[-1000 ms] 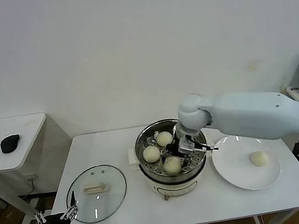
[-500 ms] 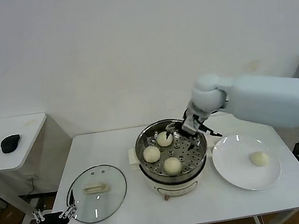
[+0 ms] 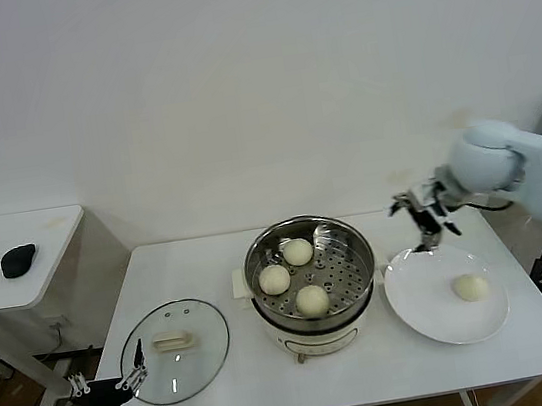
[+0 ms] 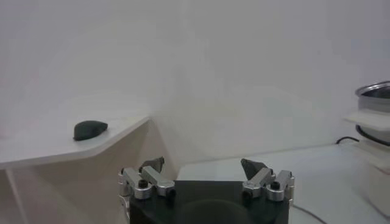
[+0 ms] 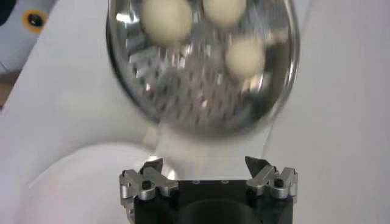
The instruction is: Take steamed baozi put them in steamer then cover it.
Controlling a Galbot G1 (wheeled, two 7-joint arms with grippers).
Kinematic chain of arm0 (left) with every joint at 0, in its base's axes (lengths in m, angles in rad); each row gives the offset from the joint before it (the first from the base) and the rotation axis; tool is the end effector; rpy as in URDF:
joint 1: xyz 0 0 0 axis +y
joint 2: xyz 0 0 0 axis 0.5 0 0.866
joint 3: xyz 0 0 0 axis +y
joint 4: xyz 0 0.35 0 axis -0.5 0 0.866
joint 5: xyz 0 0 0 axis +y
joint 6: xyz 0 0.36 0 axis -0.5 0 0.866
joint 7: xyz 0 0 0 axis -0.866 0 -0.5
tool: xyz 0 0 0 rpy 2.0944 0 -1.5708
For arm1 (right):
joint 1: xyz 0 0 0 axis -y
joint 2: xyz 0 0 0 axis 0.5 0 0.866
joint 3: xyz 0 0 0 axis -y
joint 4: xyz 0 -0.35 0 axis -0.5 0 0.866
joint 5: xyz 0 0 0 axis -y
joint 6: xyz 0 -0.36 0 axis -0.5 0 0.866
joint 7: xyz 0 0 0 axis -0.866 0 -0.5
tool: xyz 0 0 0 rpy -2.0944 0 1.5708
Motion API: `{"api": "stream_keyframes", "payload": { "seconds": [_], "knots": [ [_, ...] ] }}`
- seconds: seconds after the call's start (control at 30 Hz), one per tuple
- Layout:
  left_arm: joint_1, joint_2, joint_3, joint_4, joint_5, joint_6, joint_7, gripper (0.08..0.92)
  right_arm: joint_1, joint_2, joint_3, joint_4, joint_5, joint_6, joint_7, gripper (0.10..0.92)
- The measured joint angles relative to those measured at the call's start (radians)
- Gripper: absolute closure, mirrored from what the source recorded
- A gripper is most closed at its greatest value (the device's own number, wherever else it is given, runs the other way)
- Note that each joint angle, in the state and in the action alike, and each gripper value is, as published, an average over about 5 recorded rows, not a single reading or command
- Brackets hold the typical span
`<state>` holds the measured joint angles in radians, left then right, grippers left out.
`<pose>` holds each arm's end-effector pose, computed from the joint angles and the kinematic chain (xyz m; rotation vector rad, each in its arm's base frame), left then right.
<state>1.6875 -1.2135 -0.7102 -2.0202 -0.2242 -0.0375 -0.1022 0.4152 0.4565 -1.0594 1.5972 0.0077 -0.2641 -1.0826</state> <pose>0.1597 0.1241 -0.3189 0.1353 -3.0165 -0.2767 0.4698 -0.1470 -0.0555 1.2220 -1.4227 1.6067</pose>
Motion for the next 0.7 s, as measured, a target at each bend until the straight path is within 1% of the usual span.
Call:
{"api": "stream_keyframes", "payload": {
  "seconds": [0.13, 0.3, 0.7],
  "knots": [
    [0.003, 0.000, 0.003, 0.000, 0.001, 0.000, 0.000, 0.177, -0.123, -0.042, 0.111, -0.035, -0.045, 0.035, -0.038, 0.203],
    [0.008, -0.003, 0.000, -0.003, 0.003, 0.000, 0.000, 0.177, -0.290, -0.056, 0.268, -0.103, -0.108, 0.094, -0.070, 0.203],
    [0.020, -0.018, -0.010, -0.006, 0.012, 0.002, 0.000, 0.177, -0.572, 0.002, 0.538, -0.289, -0.249, 0.195, -0.088, 0.203]
  ]
}}
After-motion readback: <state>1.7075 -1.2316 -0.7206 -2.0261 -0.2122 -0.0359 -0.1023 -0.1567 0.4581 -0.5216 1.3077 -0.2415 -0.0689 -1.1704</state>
